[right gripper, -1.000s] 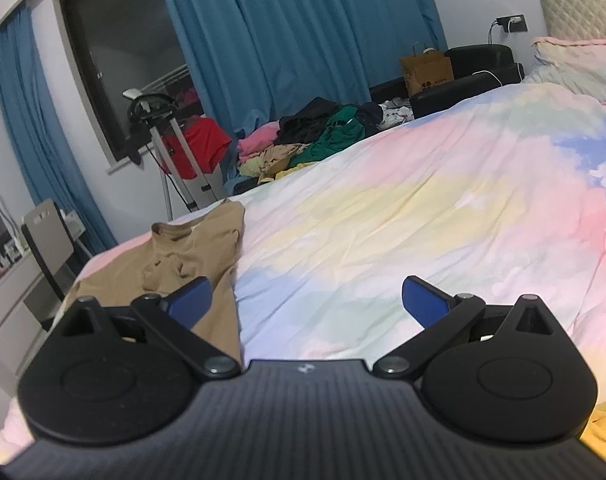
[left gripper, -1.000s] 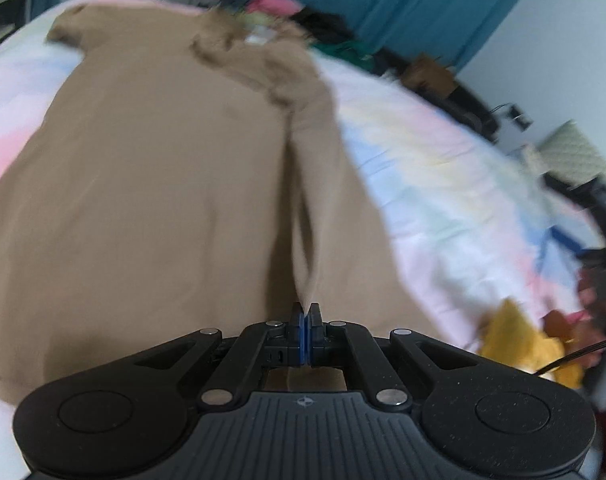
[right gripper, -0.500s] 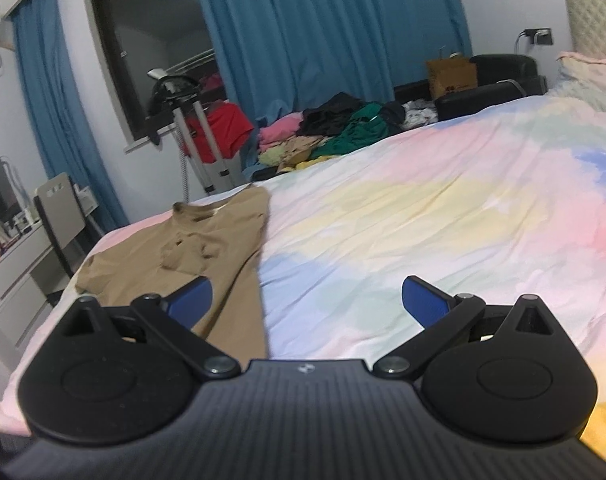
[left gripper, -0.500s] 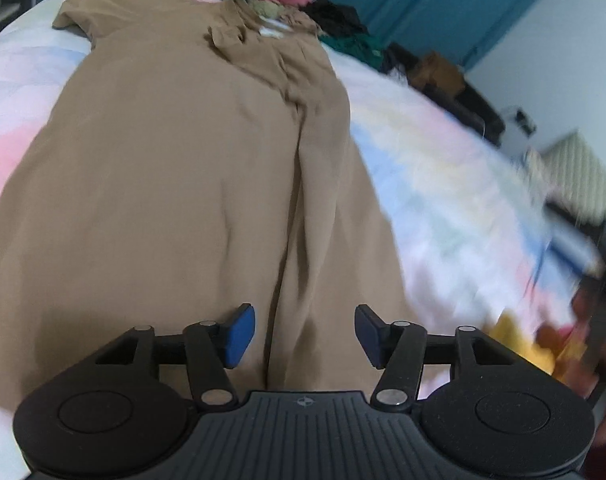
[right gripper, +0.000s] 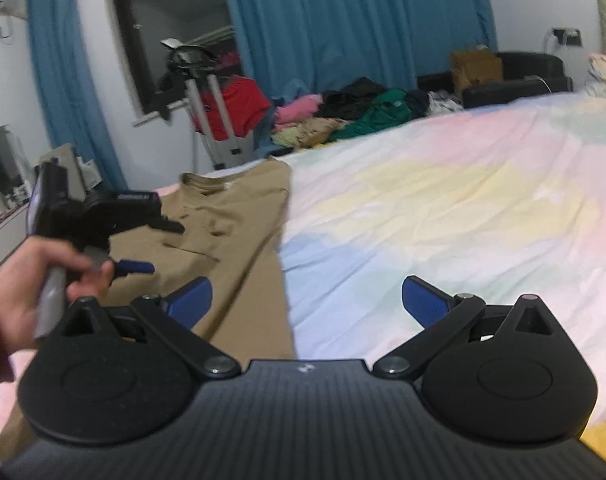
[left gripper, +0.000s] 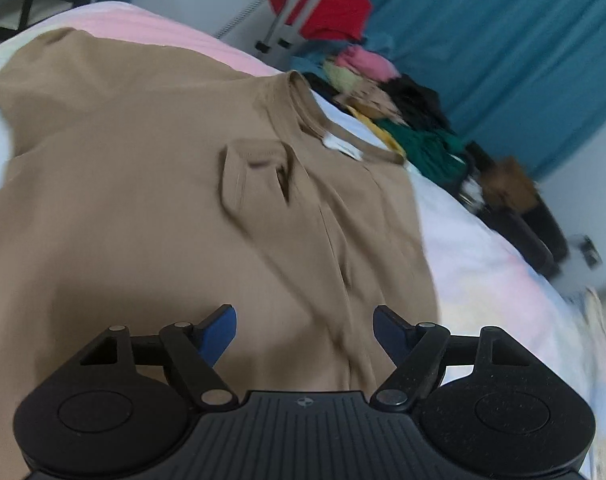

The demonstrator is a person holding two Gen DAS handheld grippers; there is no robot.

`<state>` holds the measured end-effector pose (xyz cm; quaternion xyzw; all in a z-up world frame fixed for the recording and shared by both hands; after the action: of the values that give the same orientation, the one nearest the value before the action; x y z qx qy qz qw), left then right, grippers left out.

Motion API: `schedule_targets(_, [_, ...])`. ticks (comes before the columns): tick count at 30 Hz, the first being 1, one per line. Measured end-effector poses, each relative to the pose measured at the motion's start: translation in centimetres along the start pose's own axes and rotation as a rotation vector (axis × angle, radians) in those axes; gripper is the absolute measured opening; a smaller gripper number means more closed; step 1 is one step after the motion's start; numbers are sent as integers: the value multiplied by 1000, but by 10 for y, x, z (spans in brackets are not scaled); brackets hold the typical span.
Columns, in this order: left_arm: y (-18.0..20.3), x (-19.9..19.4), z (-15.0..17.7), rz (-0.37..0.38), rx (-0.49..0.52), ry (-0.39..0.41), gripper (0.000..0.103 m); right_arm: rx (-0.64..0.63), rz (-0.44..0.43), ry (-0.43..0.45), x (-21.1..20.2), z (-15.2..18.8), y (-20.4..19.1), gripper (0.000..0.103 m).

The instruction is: Fold clothes

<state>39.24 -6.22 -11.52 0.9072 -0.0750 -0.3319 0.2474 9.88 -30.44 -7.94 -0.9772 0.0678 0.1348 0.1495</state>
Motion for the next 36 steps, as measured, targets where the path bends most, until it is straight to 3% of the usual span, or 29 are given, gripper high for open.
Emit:
schedule_targets(4, [5,38,-3,-65,44,73,70,37,24,-35,25,8,11,103])
schedule_targets(6, [8,44,0,-96,102,134,60,50,21,-50,30,12,13,103])
schedule_targets(7, [10,45,1,-103,127,158,47,57,18,-57,32,13,14,103])
schedule_targets(8, [13,46,2,-106,151,177,27,64,15,-64,34,14,14,103])
schedule_targets(10, [18,44,2,-125,225,191,8,78,8,-79,38,17,16,103])
schedule_targets(14, [34,24,-15,-73,332,300,6,93,-5,-80,35,19,14,103])
schedule_targets(16, [42,21,-25,-116,374,345,6,92,-4,-76,33,19,14,103])
schedule_targets(19, [37,32,-34,-201,385,338,7,90,0,-73,32,20,15,103])
schedule_targets(21, [27,38,-35,-205,333,278,11,74,-4,-67,32,20,13,103])
schedule_targets(26, [14,0,-26,-146,267,259,47,35,-35,-26,24,18,6,103])
schedule_targets(29, [17,-42,-11,-104,340,261,61,18,-63,17,16,13,0,103])
schedule_targets(31, [21,-73,0,-82,391,270,62,9,-82,48,8,8,-3,103])
schedule_targets(36, [53,-171,49,-61,597,343,80,-10,-120,119,-10,-4,-7,103])
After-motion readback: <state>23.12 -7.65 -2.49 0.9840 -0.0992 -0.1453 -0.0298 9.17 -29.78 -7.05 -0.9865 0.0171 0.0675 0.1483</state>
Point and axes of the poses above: each gripper's, at about its wrist camera, not at the fingertips, and x roughly the way its jaws point, y to its right, z to its underside, the point moved 2 cm from there along x, roughly the way its jaws point, and after that the axes turned 11 degrees about y, right-handed, at the moved point
